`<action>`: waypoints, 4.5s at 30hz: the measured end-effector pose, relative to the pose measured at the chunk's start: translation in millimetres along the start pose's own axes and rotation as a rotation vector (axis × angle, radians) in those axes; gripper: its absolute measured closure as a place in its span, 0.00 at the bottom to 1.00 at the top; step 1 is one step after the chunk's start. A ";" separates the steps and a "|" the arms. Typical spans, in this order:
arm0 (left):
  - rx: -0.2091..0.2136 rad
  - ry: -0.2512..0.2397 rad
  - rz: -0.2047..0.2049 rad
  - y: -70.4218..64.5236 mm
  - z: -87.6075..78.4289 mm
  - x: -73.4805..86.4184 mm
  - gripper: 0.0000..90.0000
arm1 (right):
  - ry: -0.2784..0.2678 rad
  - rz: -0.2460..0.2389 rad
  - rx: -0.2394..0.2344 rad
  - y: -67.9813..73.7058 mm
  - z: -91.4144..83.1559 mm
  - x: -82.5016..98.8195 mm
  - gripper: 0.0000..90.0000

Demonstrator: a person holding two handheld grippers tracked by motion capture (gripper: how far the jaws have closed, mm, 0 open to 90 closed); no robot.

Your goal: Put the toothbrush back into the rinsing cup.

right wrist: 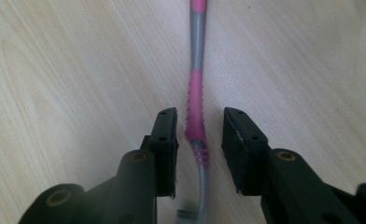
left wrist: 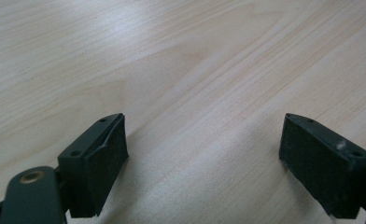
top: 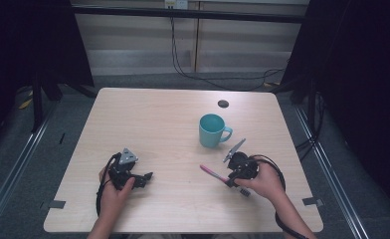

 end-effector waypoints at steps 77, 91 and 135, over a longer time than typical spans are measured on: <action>0.169 0.268 0.439 -61.6 19.0 -80.3 0.25 | 0.148 -0.221 0.020 -7.2 -34.3 -28.6 0.90; 0.182 0.258 0.482 -75.3 23.3 -94.1 0.27 | 0.135 -0.222 0.020 -10.2 -36.0 -39.8 0.90; 0.256 0.200 0.623 -113.6 42.2 -119.6 0.37 | 0.082 -0.246 -0.067 8.2 -23.9 -63.9 0.90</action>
Point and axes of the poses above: each handheld gripper's, and its own axes: z roughly forward along the jaws, x roughly out of its underside, y roughly to its left, the point moved 7 cm from there along z, roughly forward along the jaws, and after that the axes turned 9 degrees about -y, right-handed, at the moved point
